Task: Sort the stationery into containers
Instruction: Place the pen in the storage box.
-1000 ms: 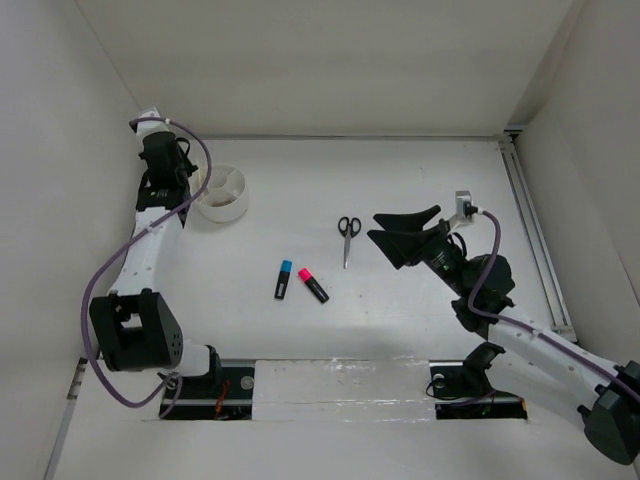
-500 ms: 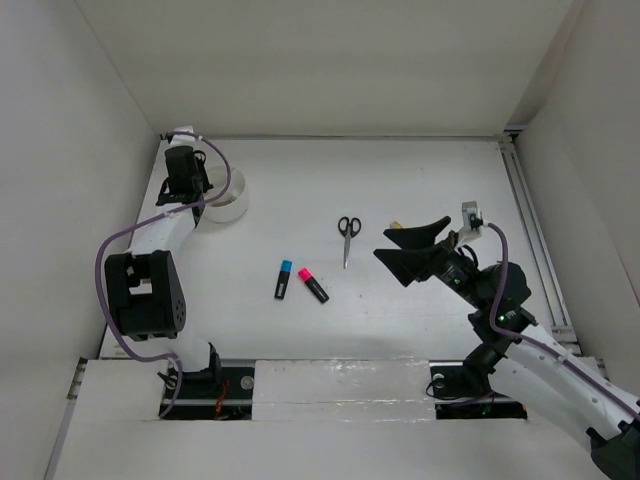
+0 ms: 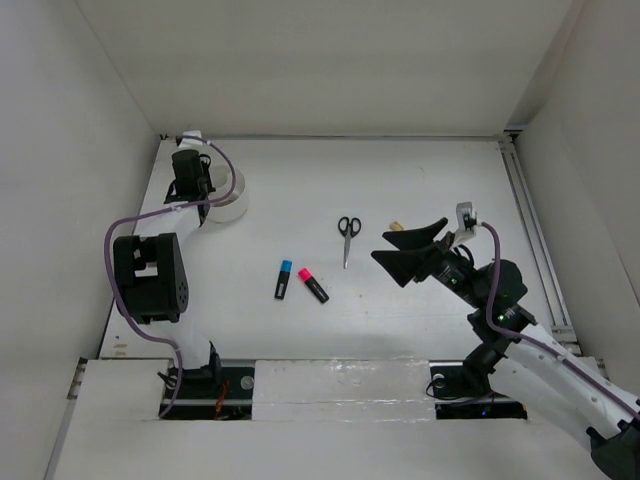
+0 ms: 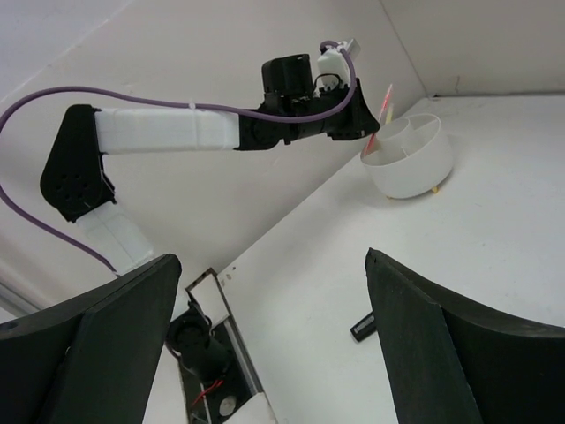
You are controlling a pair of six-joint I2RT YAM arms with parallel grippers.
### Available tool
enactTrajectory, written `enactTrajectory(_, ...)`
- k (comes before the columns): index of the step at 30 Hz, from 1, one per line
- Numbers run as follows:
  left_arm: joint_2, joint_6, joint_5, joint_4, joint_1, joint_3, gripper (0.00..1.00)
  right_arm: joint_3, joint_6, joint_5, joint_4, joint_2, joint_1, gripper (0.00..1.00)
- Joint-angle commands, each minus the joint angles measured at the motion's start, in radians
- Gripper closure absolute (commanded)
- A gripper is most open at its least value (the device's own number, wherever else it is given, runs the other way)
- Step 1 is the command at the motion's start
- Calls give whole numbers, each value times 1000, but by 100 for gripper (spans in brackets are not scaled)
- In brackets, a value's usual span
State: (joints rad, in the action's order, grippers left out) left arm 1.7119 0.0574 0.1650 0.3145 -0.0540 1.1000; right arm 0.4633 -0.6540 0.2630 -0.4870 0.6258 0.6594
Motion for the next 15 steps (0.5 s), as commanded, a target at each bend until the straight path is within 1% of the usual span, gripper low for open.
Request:
enactTrajectory(1,0,16,18,80,-4,26,100,44,17,10,-18,2,-7,8)
enactTrajectory(10,11,7,18,107,-4,26,100,44,17,10,-27,31,-7,8)
enactTrajectory(15,2,-11,27,140,-4,-35,100,44,17,19,-36,40,-7,8)
